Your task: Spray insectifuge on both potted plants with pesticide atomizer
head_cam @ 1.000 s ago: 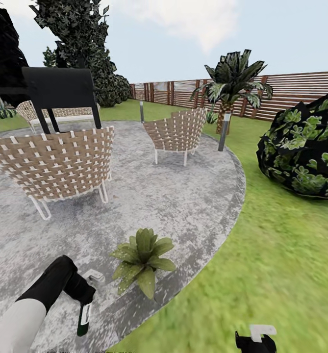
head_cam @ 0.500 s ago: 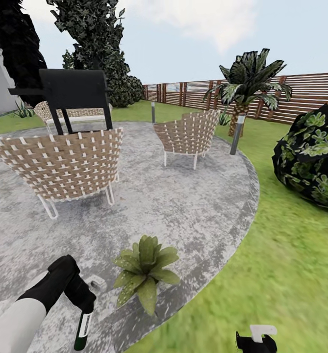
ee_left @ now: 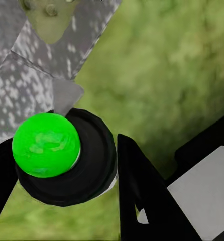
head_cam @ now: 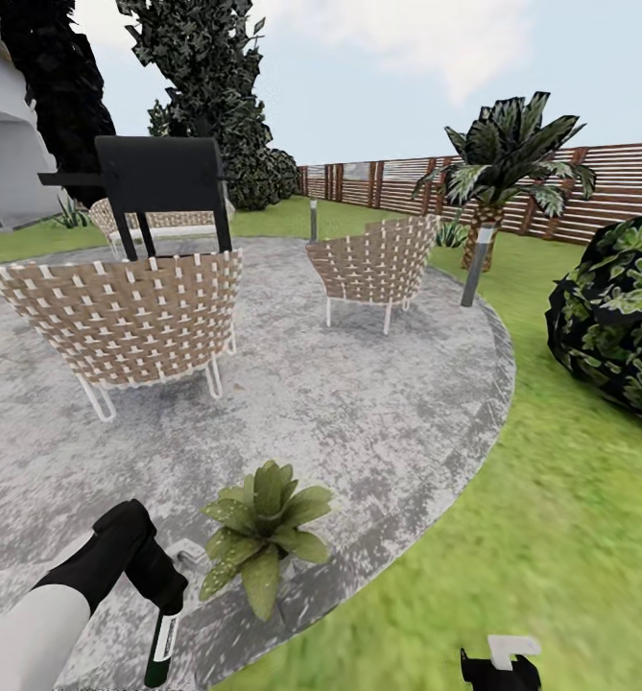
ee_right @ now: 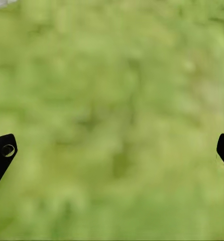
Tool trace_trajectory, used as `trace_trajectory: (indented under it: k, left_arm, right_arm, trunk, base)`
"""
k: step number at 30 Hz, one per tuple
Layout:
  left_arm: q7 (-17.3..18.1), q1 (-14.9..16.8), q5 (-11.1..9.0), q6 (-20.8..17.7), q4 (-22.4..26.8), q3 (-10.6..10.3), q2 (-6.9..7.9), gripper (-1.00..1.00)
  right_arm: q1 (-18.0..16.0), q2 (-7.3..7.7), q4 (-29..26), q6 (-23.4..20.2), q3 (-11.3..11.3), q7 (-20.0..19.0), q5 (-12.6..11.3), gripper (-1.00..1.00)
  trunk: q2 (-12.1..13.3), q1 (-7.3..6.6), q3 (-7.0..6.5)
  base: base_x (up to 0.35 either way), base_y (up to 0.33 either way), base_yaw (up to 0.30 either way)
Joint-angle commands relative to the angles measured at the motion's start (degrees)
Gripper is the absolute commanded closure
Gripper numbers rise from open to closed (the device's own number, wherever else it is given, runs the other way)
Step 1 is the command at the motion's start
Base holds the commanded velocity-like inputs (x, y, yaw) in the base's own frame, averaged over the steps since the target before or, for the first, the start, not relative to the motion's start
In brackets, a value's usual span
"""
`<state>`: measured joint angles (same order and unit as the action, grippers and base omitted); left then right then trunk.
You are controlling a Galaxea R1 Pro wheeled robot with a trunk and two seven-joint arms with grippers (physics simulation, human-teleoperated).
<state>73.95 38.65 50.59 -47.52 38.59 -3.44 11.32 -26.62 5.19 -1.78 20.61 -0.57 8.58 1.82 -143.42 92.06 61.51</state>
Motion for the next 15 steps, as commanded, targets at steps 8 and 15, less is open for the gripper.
trace_trajectory:
  k: [8, 15]
  left_arm:
    - [0.49, -0.06, 0.36, -0.55, 0.08, 0.01, -0.11, 1.0]
    - [0.49, 0.02, 0.36, -0.55, 0.08, 0.01, -0.07, 1.0]
  right_arm:
    - [-0.01, 0.0, 0.03, 0.14, -0.05, 0.17, 0.2, -1.0]
    - [-0.01, 0.09, 0.03, 0.14, -0.05, 0.15, 0.2, -1.0]
  trunk:
    - [-0.02, 0.0, 0.05]
    - [-0.02, 0.0, 0.05]
  base:
    - [0.171, -0.253, 0.271]
    - [0.098, -0.257, 0.079]
